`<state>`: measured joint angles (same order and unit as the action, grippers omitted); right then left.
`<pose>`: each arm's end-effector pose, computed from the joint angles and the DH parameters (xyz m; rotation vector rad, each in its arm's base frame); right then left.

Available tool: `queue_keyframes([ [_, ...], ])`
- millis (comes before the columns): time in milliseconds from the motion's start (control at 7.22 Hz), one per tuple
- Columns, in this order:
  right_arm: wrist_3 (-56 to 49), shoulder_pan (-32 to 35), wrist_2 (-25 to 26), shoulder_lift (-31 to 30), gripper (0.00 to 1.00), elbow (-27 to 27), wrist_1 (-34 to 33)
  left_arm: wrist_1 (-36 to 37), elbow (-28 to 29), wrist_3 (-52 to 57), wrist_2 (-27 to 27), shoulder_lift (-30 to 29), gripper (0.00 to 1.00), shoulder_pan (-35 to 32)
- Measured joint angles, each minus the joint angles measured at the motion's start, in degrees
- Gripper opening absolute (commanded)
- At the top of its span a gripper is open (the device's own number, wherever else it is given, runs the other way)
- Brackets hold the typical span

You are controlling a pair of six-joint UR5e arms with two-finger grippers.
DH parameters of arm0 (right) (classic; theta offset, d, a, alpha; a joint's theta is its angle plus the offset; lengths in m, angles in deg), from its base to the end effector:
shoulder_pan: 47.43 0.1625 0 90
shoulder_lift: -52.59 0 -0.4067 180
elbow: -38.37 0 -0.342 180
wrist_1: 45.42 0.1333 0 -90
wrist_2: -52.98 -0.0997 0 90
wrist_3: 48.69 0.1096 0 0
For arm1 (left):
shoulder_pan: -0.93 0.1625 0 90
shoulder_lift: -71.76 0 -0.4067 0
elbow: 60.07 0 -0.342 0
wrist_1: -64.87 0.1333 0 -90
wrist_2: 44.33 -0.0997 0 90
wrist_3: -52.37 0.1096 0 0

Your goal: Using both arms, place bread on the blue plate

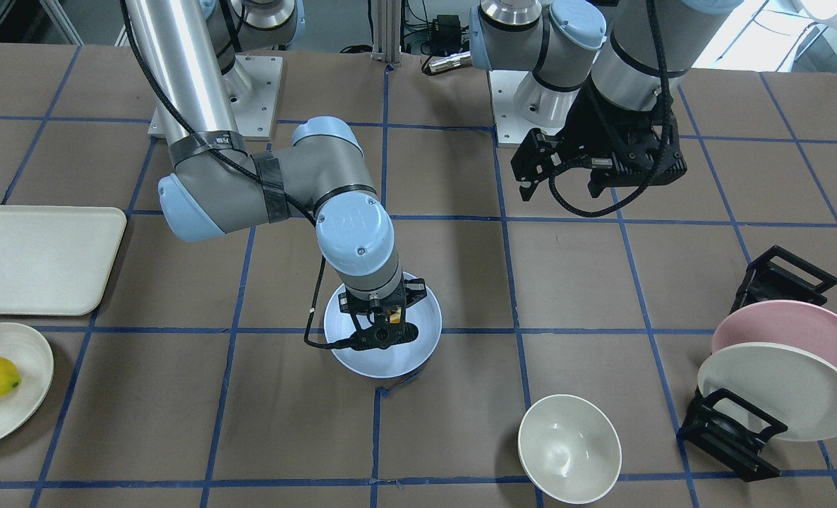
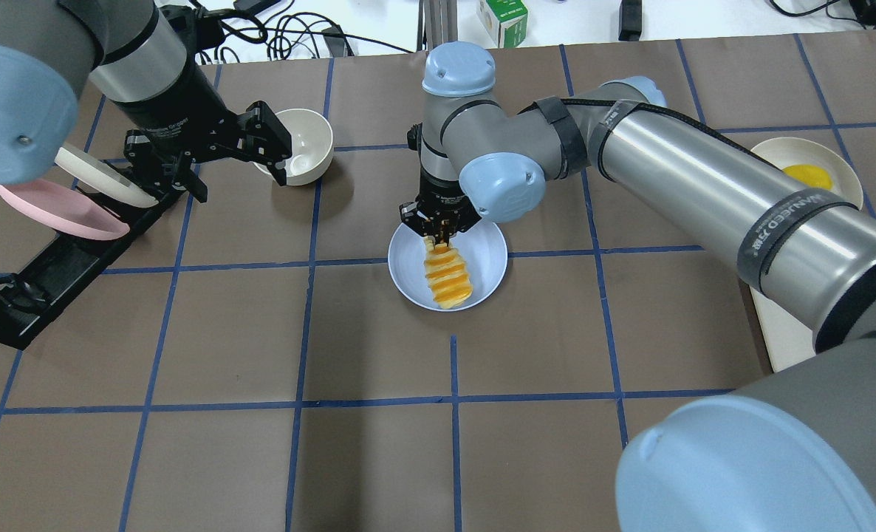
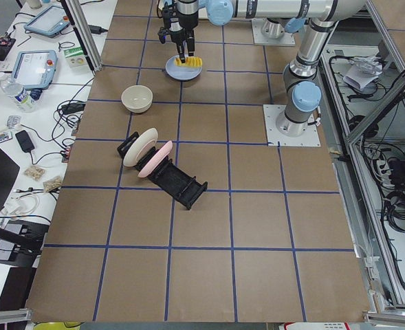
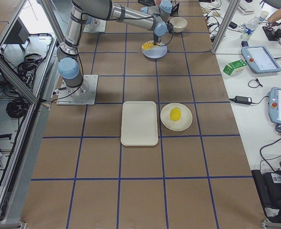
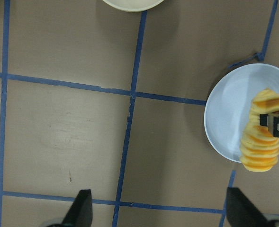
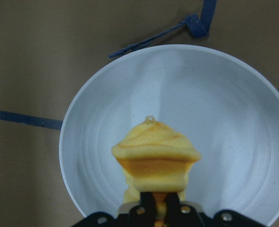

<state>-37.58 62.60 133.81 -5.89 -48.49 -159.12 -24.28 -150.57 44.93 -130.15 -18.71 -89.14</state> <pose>0.3485 -0.5159 0.2307 -0.2238 2.9956 0.1829 -0.1418 -0.4446 0.4539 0.1974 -3.0626 -0.0105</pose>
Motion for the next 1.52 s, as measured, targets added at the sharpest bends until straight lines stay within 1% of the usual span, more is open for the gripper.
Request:
queue_keyframes([
  [138, 0.1, 0.0, 0.0, 0.1, 1.0, -1.2, -2.1, -0.1, 0.1, 0.5, -0.6, 0.7, 1.0, 0.1],
  [415, 0.2, -0.1, -0.1, -0.4, 1.0, -2.9, -4.5, -1.1, 0.0, 1.2, -3.9, 1.0, 1.0, 0.4],
  [692, -0.1, -0.6, 0.0, -1.3, 1.0, -2.9, -4.3, -2.1, 0.1, 1.2, -5.1, 0.9, 1.0, 0.7],
  [831, -0.4, -1.3, 0.3, -3.2, 1.0, -2.9, -3.4, -2.2, 0.1, 1.2, -4.9, 0.9, 1.0, 0.7],
  [969, -0.5, -2.6, 0.7, -6.8, 1.0, -2.9, -0.3, -2.2, 0.1, 1.2, -4.7, 0.8, 1.0, 0.7],
  [1108, -0.6, -5.1, 1.7, -11.3, 1.0, -2.9, 4.3, -2.2, 0.1, 1.2, -4.6, 0.8, 1.0, 0.6],
  [1246, -0.9, -9.2, 4.4, -16.3, 1.0, -3.0, 9.2, -2.2, 0.1, 1.3, -4.7, 0.8, 1.0, 0.5],
  [1385, -1.0, -13.5, 7.4, -19.7, 1.0, -3.0, 11.6, -2.2, 0.1, 1.3, -4.9, 0.8, 1.0, 0.4],
  [1523, -0.9, -16.5, 9.3, -22.2, 1.0, -3.1, 12.6, -2.3, 0.1, 1.3, -5.1, 0.9, 1.0, 0.3],
])
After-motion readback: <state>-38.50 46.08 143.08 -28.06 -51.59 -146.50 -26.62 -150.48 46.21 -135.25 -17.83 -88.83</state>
